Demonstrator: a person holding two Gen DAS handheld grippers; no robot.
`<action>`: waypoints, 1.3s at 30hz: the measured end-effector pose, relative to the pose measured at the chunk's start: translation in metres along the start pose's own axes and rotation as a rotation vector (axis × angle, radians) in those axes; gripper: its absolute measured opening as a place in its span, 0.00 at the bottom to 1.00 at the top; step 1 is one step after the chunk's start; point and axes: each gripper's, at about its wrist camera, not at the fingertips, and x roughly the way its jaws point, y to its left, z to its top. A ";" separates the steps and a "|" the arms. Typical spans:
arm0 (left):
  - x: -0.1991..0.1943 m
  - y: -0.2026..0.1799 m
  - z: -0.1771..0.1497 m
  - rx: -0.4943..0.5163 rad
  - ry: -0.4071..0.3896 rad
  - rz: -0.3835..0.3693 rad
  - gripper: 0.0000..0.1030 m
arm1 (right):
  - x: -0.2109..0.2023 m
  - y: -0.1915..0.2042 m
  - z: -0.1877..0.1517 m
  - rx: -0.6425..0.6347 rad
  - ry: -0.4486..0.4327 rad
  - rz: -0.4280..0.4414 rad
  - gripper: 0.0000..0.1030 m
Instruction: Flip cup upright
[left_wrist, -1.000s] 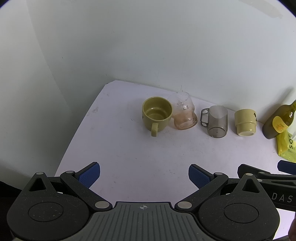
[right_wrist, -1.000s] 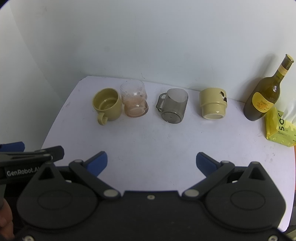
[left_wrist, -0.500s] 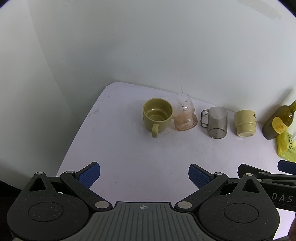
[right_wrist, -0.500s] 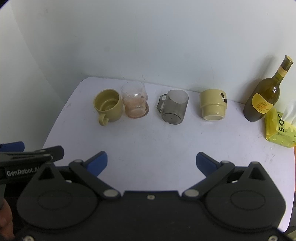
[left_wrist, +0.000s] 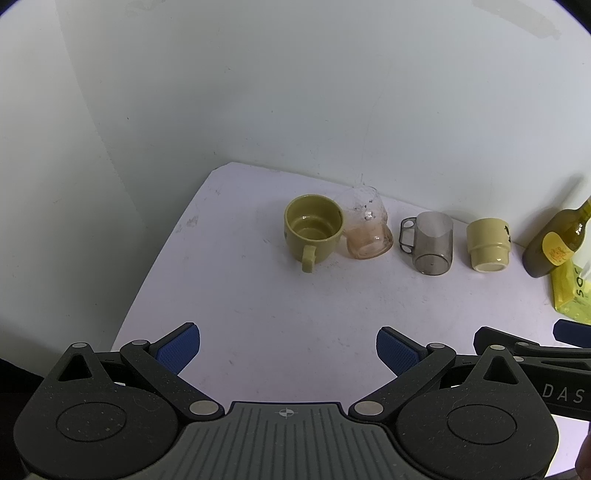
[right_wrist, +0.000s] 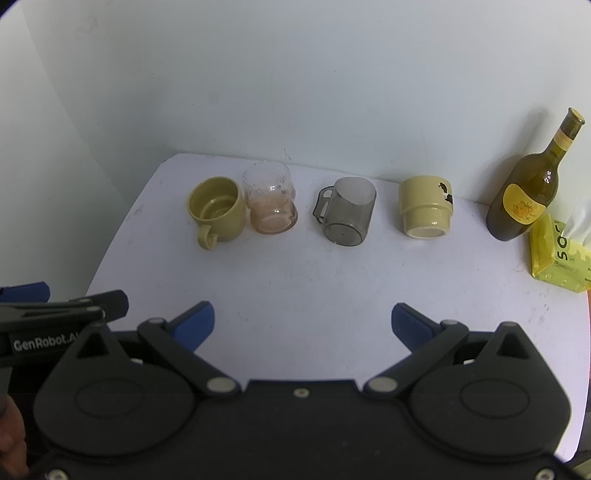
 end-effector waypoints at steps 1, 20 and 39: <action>0.000 0.000 0.000 -0.001 0.000 0.000 1.00 | 0.000 0.000 0.000 0.000 0.000 0.000 1.00; -0.006 -0.010 0.000 0.012 0.004 -0.008 1.00 | -0.001 -0.007 -0.004 0.012 0.004 -0.005 1.00; 0.027 -0.036 -0.006 -0.001 -0.062 -0.050 1.00 | 0.000 -0.059 -0.011 0.055 0.027 -0.031 1.00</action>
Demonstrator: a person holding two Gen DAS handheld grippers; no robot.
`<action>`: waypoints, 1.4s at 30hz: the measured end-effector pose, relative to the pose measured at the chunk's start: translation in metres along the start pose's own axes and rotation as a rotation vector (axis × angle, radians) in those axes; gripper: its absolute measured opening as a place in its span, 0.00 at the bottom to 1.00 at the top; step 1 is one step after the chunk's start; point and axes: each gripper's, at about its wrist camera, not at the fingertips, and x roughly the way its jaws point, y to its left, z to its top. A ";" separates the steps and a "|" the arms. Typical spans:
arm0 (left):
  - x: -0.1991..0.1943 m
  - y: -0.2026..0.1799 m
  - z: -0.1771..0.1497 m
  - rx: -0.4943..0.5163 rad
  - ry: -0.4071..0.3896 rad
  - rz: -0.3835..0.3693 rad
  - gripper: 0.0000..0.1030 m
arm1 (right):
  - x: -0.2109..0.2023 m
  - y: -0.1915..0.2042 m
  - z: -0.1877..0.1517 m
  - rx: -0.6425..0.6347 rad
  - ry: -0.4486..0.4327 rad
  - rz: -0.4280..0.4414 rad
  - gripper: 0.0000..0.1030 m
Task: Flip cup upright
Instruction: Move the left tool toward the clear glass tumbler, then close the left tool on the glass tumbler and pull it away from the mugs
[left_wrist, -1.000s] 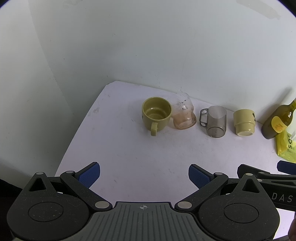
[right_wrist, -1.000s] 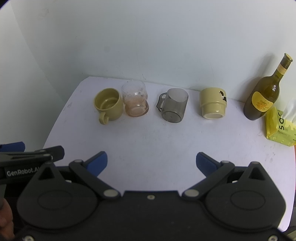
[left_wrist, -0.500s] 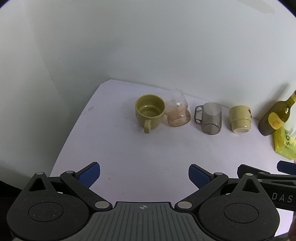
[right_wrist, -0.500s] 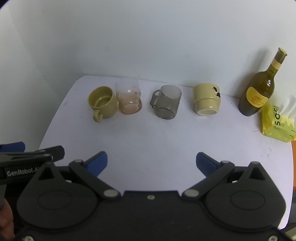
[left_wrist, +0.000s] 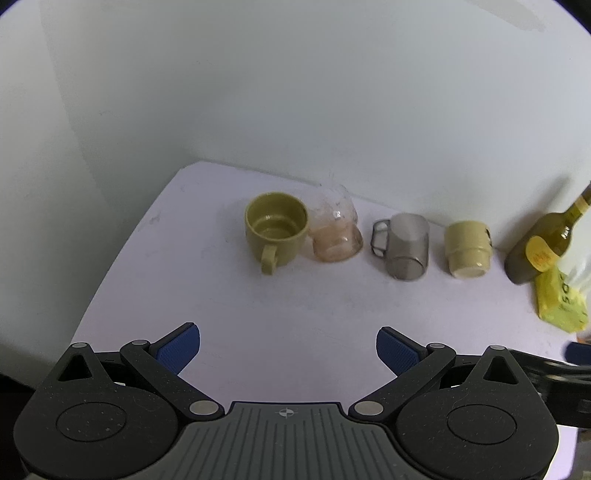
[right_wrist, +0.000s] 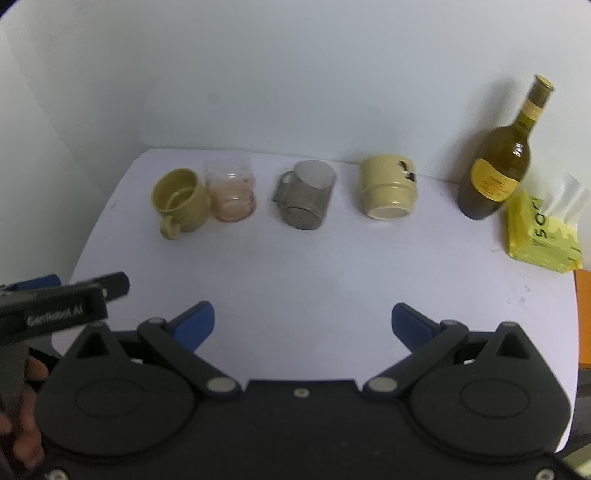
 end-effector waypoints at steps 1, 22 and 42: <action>0.007 -0.003 0.001 0.002 -0.009 0.023 1.00 | 0.000 -0.004 0.000 0.003 0.001 -0.005 1.00; 0.147 -0.077 0.058 0.023 0.017 0.012 0.84 | 0.015 -0.127 0.016 0.086 0.018 -0.125 1.00; 0.205 -0.093 0.070 0.075 0.029 0.104 0.66 | 0.022 -0.147 0.009 0.085 0.062 -0.154 1.00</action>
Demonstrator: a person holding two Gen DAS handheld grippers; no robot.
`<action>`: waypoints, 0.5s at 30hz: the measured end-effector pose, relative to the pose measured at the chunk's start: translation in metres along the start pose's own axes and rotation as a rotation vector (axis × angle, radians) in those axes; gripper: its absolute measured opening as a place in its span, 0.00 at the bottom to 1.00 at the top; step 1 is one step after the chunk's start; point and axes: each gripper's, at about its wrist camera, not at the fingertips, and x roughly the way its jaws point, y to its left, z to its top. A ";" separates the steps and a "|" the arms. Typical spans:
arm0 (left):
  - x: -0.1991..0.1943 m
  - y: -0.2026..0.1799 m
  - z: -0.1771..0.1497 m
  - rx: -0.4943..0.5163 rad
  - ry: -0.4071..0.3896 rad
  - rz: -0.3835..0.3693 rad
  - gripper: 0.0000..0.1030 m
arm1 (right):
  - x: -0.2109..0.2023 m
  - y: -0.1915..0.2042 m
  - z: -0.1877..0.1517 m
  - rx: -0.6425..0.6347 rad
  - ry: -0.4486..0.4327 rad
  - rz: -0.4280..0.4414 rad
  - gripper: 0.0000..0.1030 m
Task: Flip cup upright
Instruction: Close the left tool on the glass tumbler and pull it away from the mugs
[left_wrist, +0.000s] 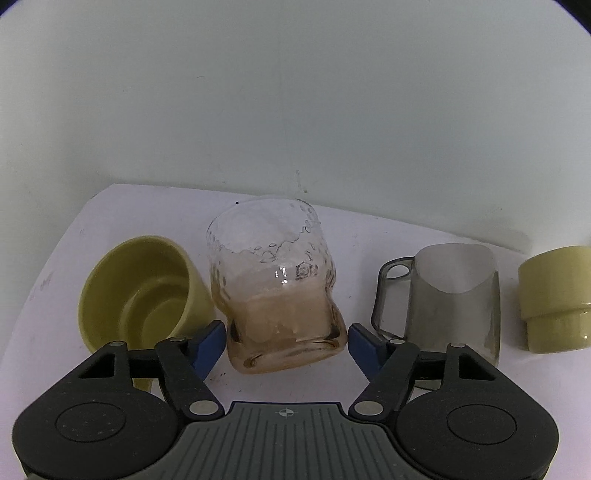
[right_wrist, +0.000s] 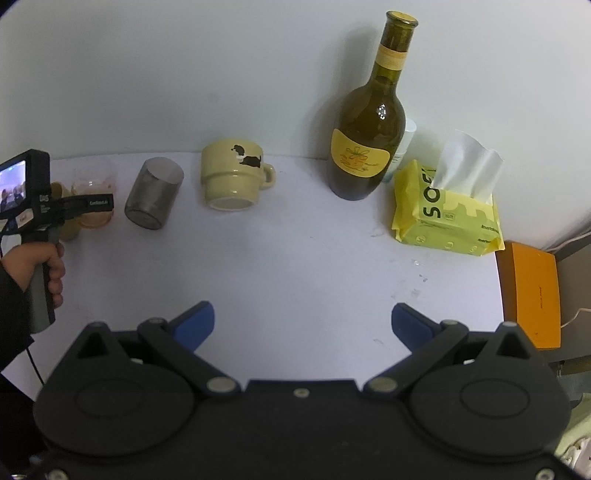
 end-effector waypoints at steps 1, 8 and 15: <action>0.003 0.001 0.001 -0.013 0.006 -0.011 0.67 | 0.000 0.000 0.000 0.000 0.000 0.000 1.00; 0.003 0.004 -0.003 -0.010 0.018 -0.046 0.65 | -0.008 0.001 0.000 0.011 -0.016 -0.004 1.00; -0.020 0.016 -0.033 0.032 0.036 -0.088 0.65 | -0.012 0.010 0.000 0.013 -0.029 0.014 1.00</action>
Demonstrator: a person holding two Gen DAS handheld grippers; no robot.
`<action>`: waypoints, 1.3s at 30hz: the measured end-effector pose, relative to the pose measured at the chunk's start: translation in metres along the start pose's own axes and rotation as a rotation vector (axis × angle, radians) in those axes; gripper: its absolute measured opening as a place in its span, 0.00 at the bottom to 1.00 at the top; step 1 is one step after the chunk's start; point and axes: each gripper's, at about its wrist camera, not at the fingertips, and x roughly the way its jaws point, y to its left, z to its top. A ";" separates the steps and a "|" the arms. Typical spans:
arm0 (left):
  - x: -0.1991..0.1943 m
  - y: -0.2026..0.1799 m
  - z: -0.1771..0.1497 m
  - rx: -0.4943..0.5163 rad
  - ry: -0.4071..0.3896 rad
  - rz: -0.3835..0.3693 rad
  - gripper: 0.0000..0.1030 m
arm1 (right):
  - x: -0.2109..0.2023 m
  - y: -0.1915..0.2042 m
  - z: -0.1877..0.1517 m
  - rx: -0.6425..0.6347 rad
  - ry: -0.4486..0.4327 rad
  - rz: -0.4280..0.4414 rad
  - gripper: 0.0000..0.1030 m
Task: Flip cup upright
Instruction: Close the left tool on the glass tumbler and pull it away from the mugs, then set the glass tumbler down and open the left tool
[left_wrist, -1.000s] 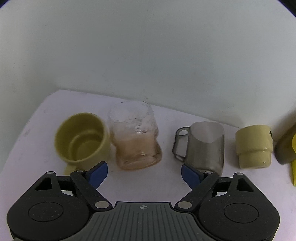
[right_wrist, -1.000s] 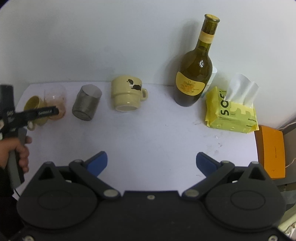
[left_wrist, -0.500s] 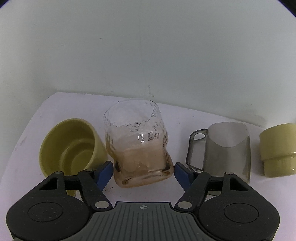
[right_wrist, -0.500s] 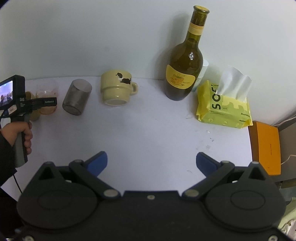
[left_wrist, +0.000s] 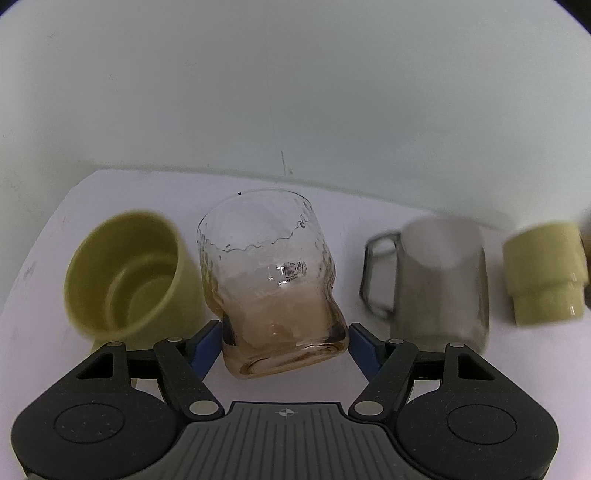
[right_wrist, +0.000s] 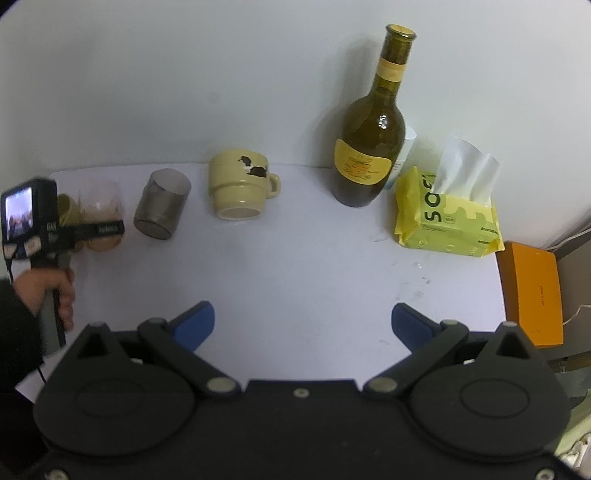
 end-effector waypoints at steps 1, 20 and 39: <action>-0.006 0.000 -0.009 0.014 0.005 -0.010 0.65 | 0.000 0.002 0.000 -0.002 -0.001 0.003 1.00; -0.061 -0.019 -0.099 0.231 0.047 -0.130 0.66 | -0.011 0.069 -0.002 -0.055 -0.029 0.083 1.00; -0.062 -0.017 -0.115 0.355 0.061 -0.172 0.71 | -0.035 0.086 -0.035 0.014 -0.041 0.045 1.00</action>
